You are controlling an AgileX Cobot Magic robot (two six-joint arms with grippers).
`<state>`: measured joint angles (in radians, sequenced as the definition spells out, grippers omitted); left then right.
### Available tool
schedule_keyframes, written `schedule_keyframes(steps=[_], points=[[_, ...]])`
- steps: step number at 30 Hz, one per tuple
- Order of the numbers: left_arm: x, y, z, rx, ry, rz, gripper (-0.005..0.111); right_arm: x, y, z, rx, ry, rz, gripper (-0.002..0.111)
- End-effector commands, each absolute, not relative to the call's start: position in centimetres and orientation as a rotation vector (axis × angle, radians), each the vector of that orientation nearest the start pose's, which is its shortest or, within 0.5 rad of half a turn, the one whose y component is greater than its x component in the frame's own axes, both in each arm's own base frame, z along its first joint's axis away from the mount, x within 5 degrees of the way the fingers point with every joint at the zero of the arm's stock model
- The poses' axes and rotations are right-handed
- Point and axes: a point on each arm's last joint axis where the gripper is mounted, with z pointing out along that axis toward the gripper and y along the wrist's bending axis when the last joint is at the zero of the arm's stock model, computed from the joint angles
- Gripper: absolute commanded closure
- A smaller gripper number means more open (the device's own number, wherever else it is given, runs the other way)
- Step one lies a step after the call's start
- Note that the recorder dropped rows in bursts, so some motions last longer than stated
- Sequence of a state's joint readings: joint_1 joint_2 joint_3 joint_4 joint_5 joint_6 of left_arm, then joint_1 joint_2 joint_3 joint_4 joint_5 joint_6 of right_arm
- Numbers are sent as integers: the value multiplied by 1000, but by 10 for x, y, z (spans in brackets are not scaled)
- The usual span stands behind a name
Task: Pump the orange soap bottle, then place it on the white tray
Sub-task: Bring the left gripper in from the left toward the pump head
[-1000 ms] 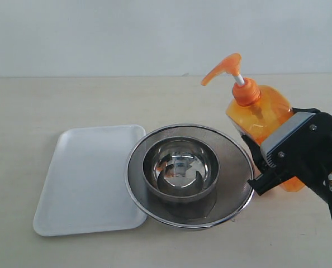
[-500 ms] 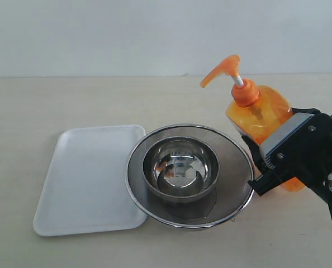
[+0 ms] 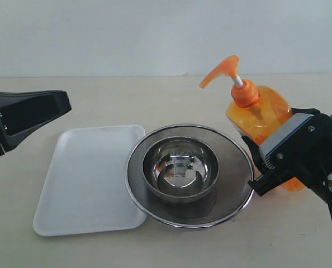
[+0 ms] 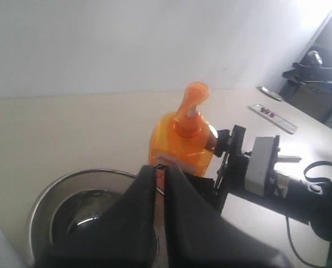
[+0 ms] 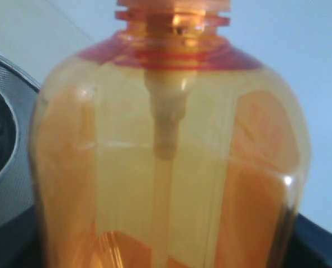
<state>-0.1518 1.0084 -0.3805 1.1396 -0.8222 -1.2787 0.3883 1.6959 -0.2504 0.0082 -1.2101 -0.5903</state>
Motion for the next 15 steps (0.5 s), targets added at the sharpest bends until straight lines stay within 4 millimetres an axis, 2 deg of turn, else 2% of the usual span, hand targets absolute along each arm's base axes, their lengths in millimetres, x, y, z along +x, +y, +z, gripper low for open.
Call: schedule_keyframes(steps=[1,4,7,12,14,15], points=[[182,-93,276,460,1659,-1000,102,220,91,146,-832,1493,-175,108],[200,-93,283,422,1685,-953,102,220,92,146,-853,1481,-175,108],[215,-96,289,425,1678,-976,102,220,92,146,-853,1481,-175,108],[250,-135,282,566,1741,-1101,102,220,92,146,-855,1480,-174,108],[260,-147,285,597,1728,-1121,102,220,92,146,-859,1478,-172,108],[271,-160,289,634,1706,-1137,102,219,93,146,-864,1474,-168,108]])
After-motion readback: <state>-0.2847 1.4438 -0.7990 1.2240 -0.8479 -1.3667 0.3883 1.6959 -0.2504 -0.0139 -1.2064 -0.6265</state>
